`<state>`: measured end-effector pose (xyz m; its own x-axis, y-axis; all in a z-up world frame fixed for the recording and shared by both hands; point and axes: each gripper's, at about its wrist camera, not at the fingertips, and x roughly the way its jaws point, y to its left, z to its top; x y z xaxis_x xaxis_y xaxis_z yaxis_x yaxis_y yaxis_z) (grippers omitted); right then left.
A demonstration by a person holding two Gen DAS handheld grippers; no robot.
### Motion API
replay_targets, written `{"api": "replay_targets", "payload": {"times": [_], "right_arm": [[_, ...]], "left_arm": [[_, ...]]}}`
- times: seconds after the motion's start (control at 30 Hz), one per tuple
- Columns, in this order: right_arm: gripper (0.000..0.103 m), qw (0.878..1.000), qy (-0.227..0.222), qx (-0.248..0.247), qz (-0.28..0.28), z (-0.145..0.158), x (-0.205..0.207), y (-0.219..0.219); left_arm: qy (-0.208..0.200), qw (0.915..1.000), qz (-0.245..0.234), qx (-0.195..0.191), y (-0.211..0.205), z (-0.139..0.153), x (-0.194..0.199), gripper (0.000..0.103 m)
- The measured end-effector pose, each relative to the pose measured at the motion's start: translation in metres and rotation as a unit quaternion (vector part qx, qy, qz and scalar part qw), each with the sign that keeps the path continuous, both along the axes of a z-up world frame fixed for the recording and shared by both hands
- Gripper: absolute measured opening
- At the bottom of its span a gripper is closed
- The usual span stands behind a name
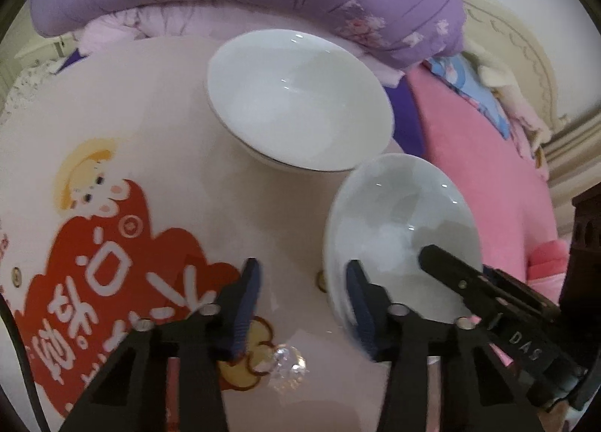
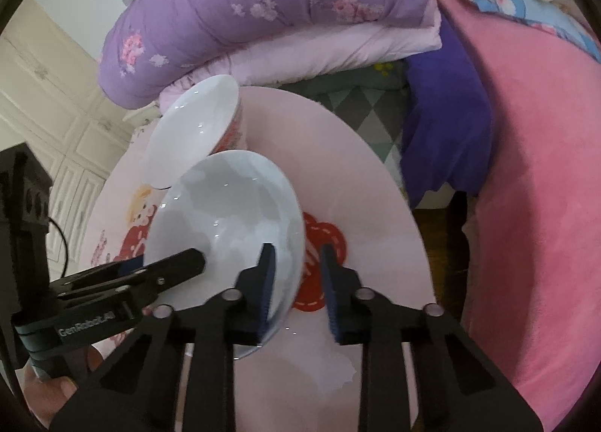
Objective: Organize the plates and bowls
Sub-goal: 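Close the right gripper on the white bowl rim, then lift the bowl and carry it toward the placed bowl with the right gripper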
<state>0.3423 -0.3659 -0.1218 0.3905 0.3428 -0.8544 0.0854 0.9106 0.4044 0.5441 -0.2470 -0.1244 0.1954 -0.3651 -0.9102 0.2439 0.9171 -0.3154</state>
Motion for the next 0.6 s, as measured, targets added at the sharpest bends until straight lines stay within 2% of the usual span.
{"api": "replay_targets", "payload": {"times": [0.07, 0.13, 0.6], "right_arm": [[0.015, 1.000, -0.003, -0.004, -0.002, 0.003, 0.000, 0.004], [0.015, 1.000, -0.004, -0.006, -0.005, 0.005, -0.001, 0.007], [0.015, 1.000, 0.000, 0.005, -0.006, 0.010, -0.013, 0.014]], "left_arm": [[0.002, 1.0000, -0.006, -0.003, -0.004, 0.001, 0.000, 0.016], [-0.001, 0.9999, -0.012, 0.002, -0.009, 0.002, -0.001, 0.009], [-0.009, 0.9999, -0.002, -0.008, -0.003, 0.014, -0.011, 0.009]]}}
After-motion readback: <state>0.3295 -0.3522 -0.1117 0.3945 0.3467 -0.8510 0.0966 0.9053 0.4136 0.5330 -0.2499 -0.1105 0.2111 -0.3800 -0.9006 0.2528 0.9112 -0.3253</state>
